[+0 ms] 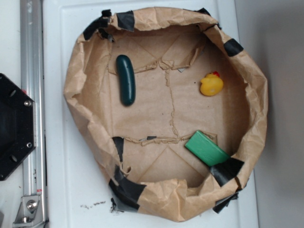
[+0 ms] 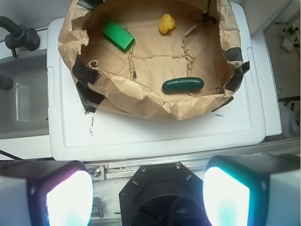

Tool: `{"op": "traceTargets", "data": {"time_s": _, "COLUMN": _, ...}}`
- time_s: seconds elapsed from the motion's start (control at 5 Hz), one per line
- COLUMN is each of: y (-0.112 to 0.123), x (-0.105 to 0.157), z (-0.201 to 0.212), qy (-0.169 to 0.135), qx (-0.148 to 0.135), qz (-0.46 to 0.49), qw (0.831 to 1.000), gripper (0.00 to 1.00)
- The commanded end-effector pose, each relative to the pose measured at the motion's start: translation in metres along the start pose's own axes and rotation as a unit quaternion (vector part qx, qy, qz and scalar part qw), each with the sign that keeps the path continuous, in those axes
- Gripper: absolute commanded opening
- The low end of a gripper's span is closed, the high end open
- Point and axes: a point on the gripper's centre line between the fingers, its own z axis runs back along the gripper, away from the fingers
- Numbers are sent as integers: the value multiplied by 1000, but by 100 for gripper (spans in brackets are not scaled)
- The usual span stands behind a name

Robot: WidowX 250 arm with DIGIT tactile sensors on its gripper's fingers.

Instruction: Grab the yellow duck.

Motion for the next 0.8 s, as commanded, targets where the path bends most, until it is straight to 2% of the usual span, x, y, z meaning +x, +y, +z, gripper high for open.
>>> {"op": "traceTargets", "data": {"time_s": 0.0, "y": 0, "x": 0, "z": 0, "qy": 0, "qx": 0, "qz": 0, "qw": 1000, "gripper": 100}}
{"op": "traceTargets", "data": {"time_s": 0.2, "y": 11, "x": 44, "z": -32, "qy": -9, "qx": 27, "qz": 37, "qw": 999, "gripper": 100}}
{"op": "traceTargets", "data": {"time_s": 0.4, "y": 20, "x": 75, "z": -49, "qy": -57, "qx": 17, "qz": 37, "qw": 998, "gripper": 100}}
{"op": "traceTargets", "data": {"time_s": 0.6, "y": 25, "x": 109, "z": -78, "qy": -57, "qx": 15, "qz": 39, "qw": 997, "gripper": 100}}
